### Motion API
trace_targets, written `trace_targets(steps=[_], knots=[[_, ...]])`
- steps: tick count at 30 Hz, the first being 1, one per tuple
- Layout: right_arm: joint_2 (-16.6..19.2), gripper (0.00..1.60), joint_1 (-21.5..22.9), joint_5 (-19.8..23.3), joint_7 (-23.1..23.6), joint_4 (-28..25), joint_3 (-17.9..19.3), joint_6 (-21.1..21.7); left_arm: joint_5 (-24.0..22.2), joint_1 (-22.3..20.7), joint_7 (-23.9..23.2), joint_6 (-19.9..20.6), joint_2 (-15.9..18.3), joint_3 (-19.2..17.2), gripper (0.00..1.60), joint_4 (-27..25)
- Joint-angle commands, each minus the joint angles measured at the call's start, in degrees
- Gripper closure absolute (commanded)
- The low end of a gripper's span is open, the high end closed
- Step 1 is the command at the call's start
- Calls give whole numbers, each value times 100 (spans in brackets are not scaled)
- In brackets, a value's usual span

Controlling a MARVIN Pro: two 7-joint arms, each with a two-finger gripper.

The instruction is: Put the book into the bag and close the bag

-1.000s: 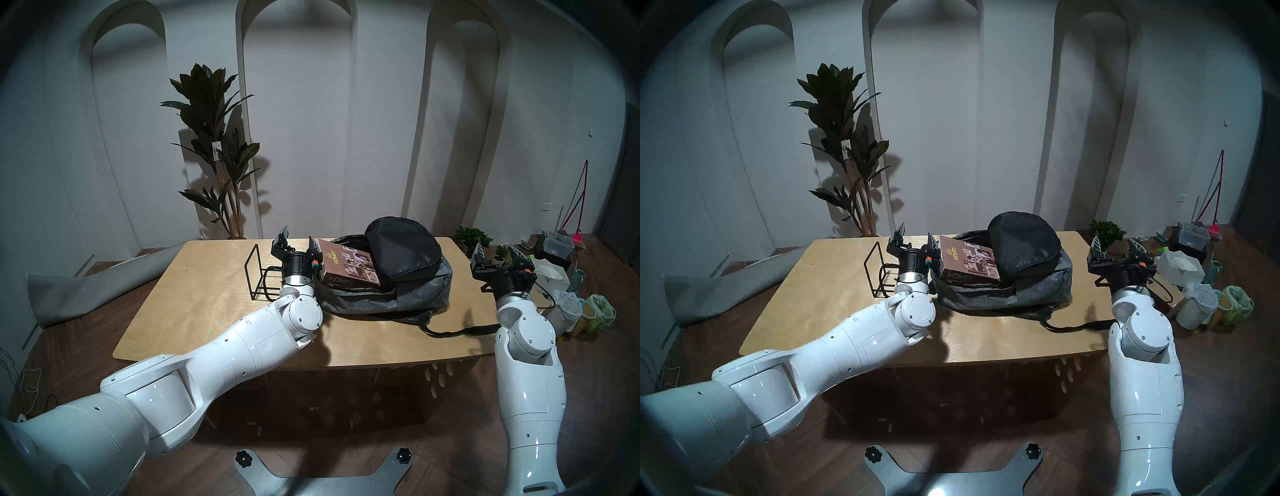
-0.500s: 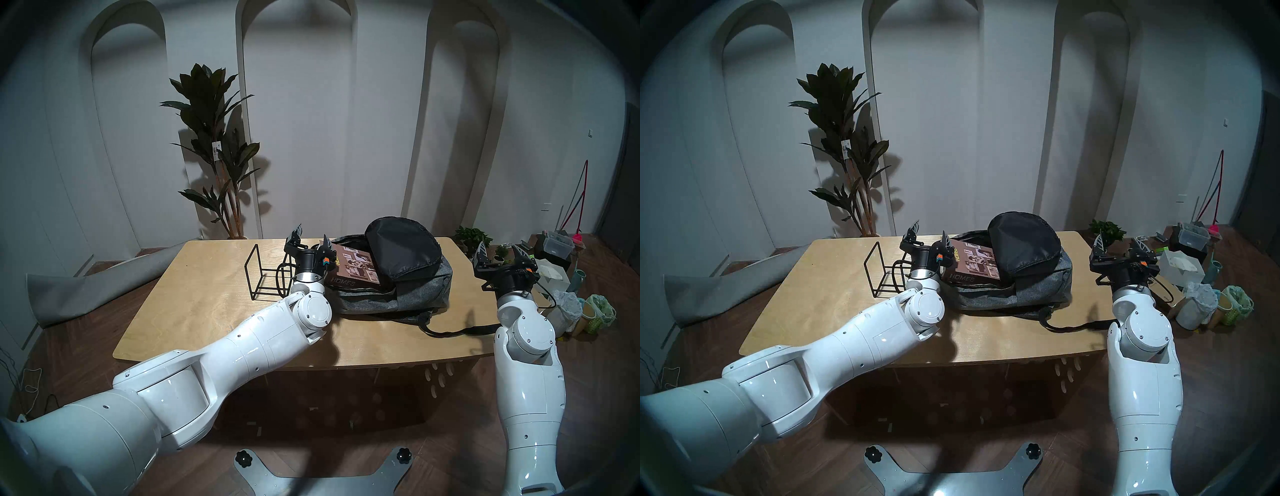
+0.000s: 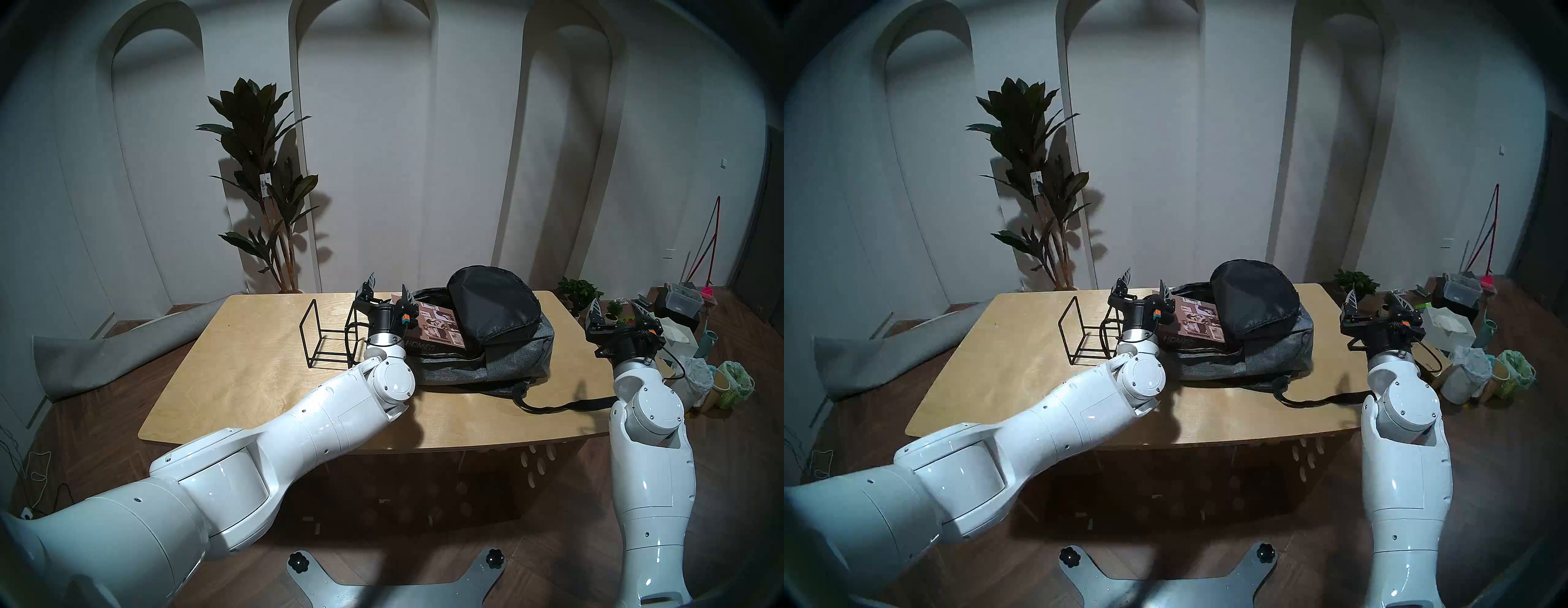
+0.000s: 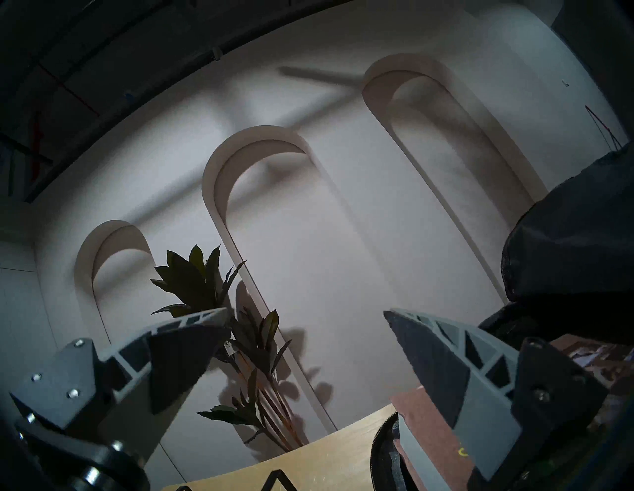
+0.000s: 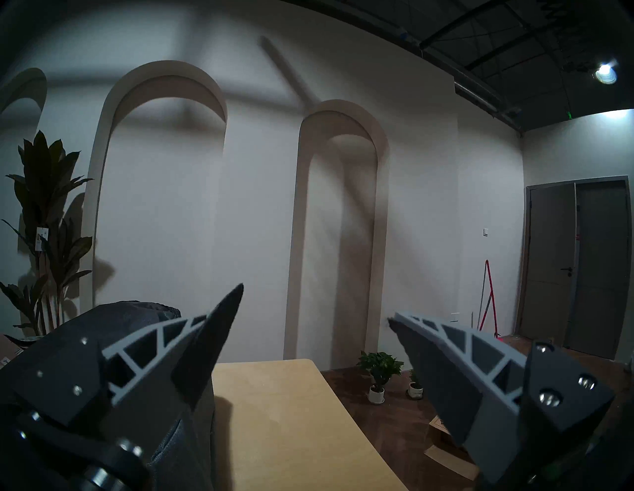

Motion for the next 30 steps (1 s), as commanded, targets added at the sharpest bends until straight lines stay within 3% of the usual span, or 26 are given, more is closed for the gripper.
trace_targets(steps=[1,6,16,30], knots=[[28,0,120,33,62,-36,-52,-39,21,-131,-37,91,260,-72,0,-363],[3,0,127,1,51,-65,-115,-23,-4,-31,-175,82,432,-34,0,-459],[-51,0,69,-124,-95,-207,-241,13,-16,-21,-355,-128,502,-65,0,-174],[-74,0,21,-293,-272,-316,-298,51,-55,-125,-608,-446,78,-69,0,327]])
